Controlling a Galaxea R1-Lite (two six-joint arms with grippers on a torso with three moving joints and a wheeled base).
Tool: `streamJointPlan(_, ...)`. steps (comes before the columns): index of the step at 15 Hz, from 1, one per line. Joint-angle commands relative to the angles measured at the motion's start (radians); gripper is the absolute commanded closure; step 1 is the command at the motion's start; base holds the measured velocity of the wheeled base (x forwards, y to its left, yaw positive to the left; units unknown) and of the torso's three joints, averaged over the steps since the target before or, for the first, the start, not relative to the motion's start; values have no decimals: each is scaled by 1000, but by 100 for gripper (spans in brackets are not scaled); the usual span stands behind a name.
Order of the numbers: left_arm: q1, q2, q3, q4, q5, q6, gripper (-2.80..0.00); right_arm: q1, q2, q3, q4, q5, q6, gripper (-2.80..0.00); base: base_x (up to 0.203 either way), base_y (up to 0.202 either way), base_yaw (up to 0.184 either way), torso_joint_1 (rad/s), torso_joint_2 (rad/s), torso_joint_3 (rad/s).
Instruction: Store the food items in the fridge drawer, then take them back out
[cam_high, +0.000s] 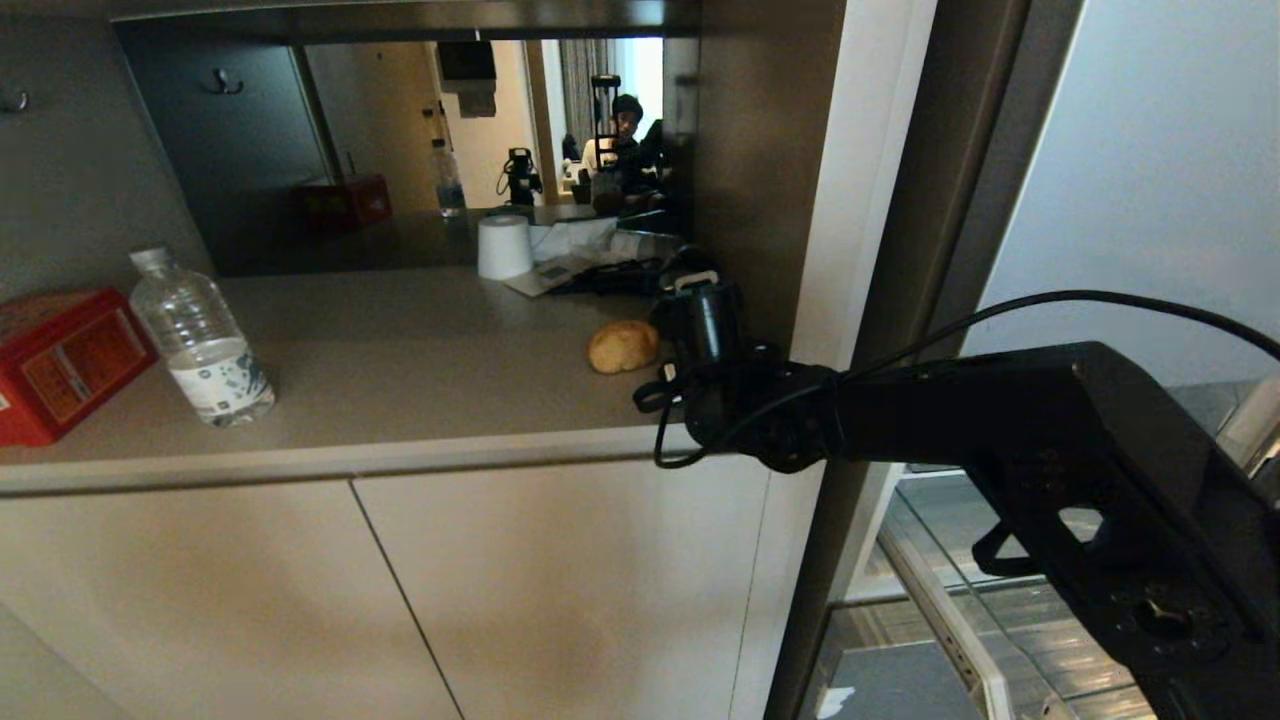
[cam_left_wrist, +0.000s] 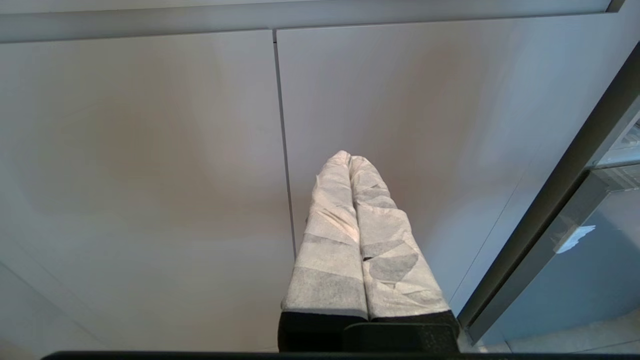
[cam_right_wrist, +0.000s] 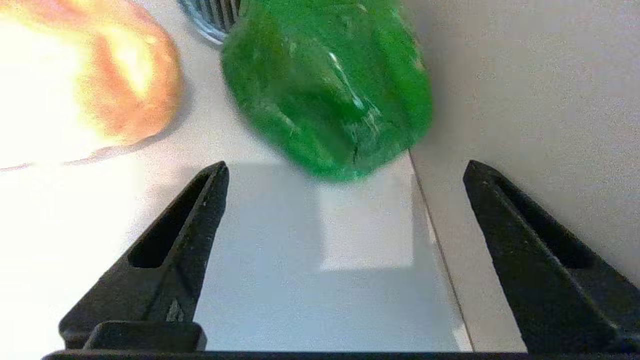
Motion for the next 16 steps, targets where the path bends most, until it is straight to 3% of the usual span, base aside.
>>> streamJointPlan(1,0,2,0,0,1,-1,0,28,-58,0,36,15,54,-280,0,0,0,0,0,0)
streamJointPlan(5,0,2,0,0,1,-1,0,64,-101,0,40,69,138,-280,0,0,0,0,0,0)
streamJointPlan(8,0,2,0,0,2,-1,0,75,-102,0,41,74,167,-280,0,0,0,0,0,0)
streamJointPlan(11,0,2,0,0,1,-1,0,76,-112,0,47,74,245,-280,0,0,0,0,0,0)
streamJointPlan(14,0,2,0,0,1,-1,0,75,-155,6,159,117,263,-280,0,0,0,0,0,0)
streamJointPlan(16,0,2,0,0,1,-1,0,67,-204,10,300,212,245,-280,0,0,0,0,0,0)
